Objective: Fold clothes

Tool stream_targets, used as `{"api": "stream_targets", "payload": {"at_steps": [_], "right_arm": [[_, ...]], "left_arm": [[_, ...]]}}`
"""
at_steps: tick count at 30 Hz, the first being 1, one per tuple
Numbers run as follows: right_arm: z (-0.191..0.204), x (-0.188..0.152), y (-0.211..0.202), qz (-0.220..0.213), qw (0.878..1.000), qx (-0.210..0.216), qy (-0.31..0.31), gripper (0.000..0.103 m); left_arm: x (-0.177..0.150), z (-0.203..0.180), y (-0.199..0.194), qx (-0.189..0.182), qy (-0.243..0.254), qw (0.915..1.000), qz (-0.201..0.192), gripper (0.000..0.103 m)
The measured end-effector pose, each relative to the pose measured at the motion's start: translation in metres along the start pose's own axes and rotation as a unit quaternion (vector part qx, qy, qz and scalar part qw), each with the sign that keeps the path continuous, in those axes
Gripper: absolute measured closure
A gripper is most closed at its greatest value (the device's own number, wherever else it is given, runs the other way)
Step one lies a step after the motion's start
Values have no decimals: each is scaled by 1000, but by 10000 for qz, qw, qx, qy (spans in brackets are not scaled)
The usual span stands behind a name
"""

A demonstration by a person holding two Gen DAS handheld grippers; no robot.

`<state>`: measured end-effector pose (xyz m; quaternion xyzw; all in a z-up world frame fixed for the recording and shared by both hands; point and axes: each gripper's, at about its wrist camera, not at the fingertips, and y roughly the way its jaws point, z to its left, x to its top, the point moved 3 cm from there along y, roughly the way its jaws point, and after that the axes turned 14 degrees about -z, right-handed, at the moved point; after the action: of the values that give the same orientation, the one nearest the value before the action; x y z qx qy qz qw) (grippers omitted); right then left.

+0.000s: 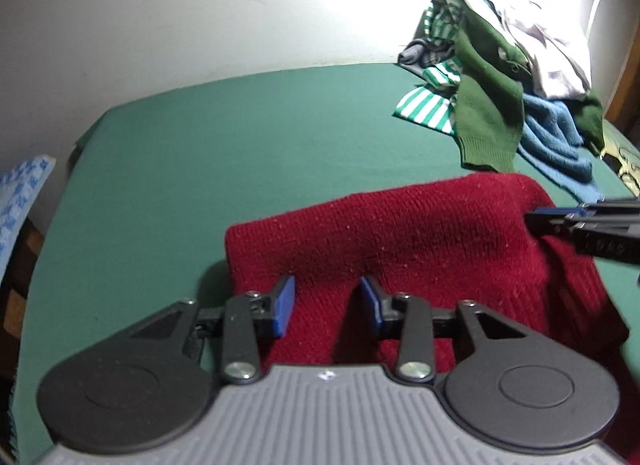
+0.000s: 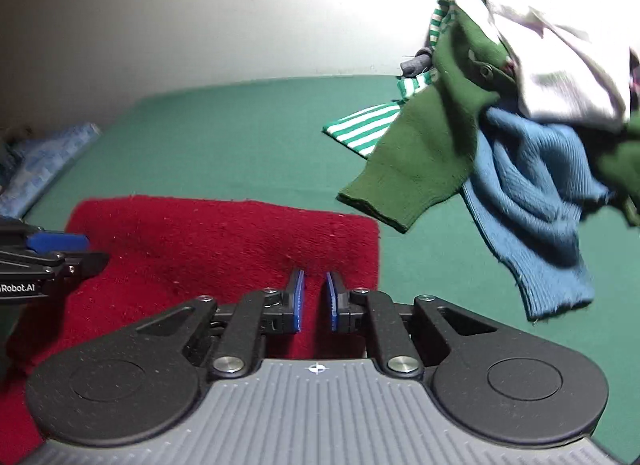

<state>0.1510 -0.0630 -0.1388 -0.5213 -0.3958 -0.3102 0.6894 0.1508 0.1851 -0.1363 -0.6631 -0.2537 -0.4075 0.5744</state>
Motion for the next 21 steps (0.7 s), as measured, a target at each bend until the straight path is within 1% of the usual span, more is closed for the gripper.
{"api": "stream_targets", "payload": {"at_steps": [2, 3, 5, 6, 7, 9, 10, 11, 12, 13, 16, 18, 20, 21], "right_arm": [[-3, 4, -1, 65, 10000, -55, 27, 96], [0, 8, -2, 51, 10000, -71, 11, 96], [12, 18, -6, -240, 9997, 79, -41, 90], [18, 24, -7, -385, 9991, 154, -67, 90], [25, 27, -7, -482, 9985, 227, -125, 90], [38, 25, 4, -423, 9976, 360, -416, 90], [45, 23, 10, -393, 9967, 426, -561, 91], [52, 22, 16, -363, 9956, 492, -707, 94], [55, 21, 21, -342, 9947, 528, -817, 95], [50, 18, 27, -347, 9947, 484, -837, 97], [36, 12, 42, -362, 9948, 363, -879, 96], [35, 11, 44, -382, 9956, 351, -784, 96], [39, 12, 43, -379, 9947, 330, -896, 96], [40, 14, 39, -363, 9943, 358, -933, 96]], "left_arm": [[4, -4, 0, 12, 140, 9999, 88, 63], [9, -4, 0, -30, 112, 9999, 113, 69], [23, -8, 0, -93, 59, 9999, -65, 70], [30, -11, 1, -91, 66, 9998, -179, 70], [33, -12, 5, -90, 58, 9998, -195, 70], [38, -15, 13, -88, 41, 9997, -207, 68], [35, -14, 21, -44, 58, 9999, -154, 66], [33, -14, 29, 5, 78, 9999, -95, 62], [30, -14, 33, 11, 124, 9999, -110, 60], [27, -14, 37, 14, 173, 9998, -132, 59], [19, -21, 43, 24, 387, 9990, -228, 57], [15, -27, 45, 15, 598, 9978, -298, 57], [16, -29, 45, 24, 630, 9976, -298, 57], [18, -27, 42, -36, 557, 9980, -289, 57]]}}
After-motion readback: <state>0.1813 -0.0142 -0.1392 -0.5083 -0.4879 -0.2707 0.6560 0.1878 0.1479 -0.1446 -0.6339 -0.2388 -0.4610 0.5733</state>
